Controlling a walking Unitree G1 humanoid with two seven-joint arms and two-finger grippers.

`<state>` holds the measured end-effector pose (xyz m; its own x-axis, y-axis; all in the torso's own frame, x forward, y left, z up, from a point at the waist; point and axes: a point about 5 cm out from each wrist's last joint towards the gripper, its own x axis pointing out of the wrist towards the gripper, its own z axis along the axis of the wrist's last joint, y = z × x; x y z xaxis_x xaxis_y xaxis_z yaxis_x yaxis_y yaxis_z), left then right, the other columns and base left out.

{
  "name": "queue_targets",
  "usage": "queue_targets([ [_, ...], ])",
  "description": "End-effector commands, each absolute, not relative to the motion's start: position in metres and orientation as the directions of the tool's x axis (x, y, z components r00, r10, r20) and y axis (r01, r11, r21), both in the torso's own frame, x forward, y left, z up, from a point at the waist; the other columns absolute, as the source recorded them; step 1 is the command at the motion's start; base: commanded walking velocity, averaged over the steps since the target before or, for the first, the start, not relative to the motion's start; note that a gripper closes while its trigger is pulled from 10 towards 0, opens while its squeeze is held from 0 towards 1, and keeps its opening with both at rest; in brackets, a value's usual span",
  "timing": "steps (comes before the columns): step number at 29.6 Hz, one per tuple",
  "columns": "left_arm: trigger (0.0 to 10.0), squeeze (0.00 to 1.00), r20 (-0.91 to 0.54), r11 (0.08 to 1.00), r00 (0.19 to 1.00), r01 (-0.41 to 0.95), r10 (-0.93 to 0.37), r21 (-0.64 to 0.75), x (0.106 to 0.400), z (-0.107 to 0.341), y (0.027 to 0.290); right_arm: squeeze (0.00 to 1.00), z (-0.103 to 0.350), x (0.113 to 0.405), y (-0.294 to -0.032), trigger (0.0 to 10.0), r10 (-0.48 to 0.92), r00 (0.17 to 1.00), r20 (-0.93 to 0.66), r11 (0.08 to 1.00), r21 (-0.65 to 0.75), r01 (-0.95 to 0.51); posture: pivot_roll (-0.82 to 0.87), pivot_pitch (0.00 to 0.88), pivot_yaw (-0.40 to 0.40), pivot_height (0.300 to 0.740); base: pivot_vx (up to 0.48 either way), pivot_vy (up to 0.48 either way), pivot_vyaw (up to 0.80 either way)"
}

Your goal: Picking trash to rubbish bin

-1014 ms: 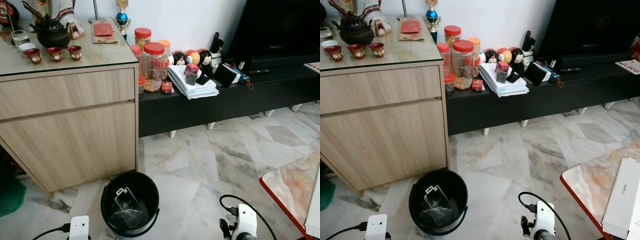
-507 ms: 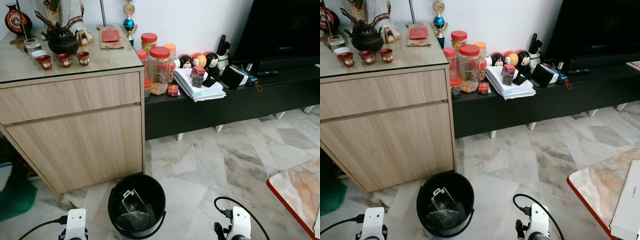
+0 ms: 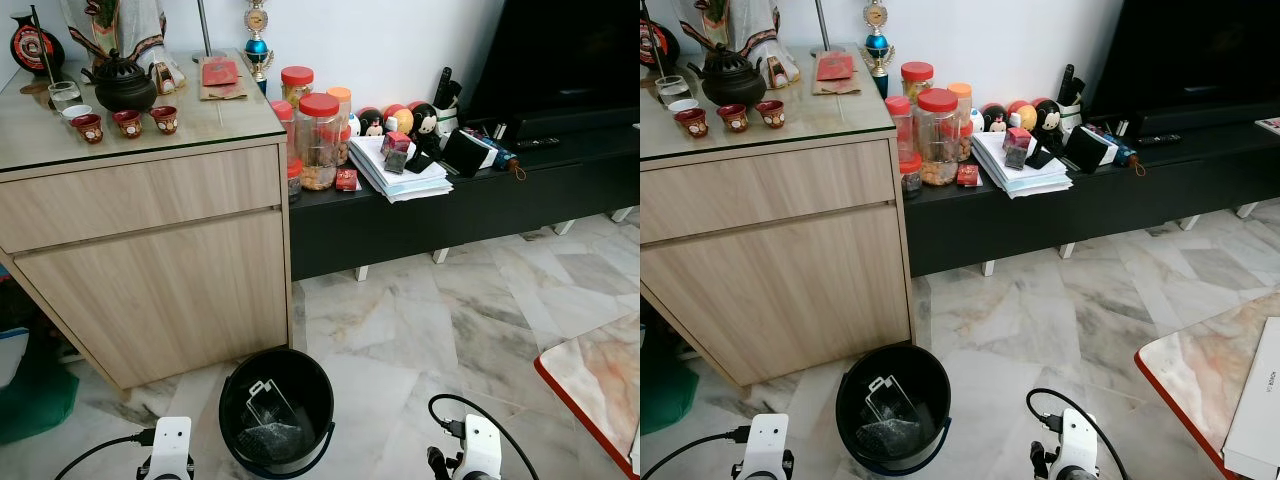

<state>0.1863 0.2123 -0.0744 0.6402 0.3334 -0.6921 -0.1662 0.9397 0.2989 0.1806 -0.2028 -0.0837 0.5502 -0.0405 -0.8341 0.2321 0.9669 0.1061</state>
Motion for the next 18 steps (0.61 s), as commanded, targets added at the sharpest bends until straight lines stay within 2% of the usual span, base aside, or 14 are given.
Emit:
queue_targets([
  [1,10.0,0.0,-0.709,0.944,0.628,-0.151,0.322,0.295,0.1827,-0.0774,0.2083,0.0,-0.0836,0.1803,-0.2057,10.0,-0.047,0.543,-0.838,0.967,0.098,0.236,-0.04,0.0,-0.058,0.74,0.0,0.0,0.0],
  [18,10.0,0.0,-0.728,0.95,0.614,-0.147,0.306,0.275,0.1781,-0.0811,0.2011,0.0,-0.0829,0.1797,-0.2104,10.0,-0.06,0.549,-0.834,0.968,0.084,0.235,-0.04,0.0,-0.082,0.74,0.0,0.0,0.0],
])
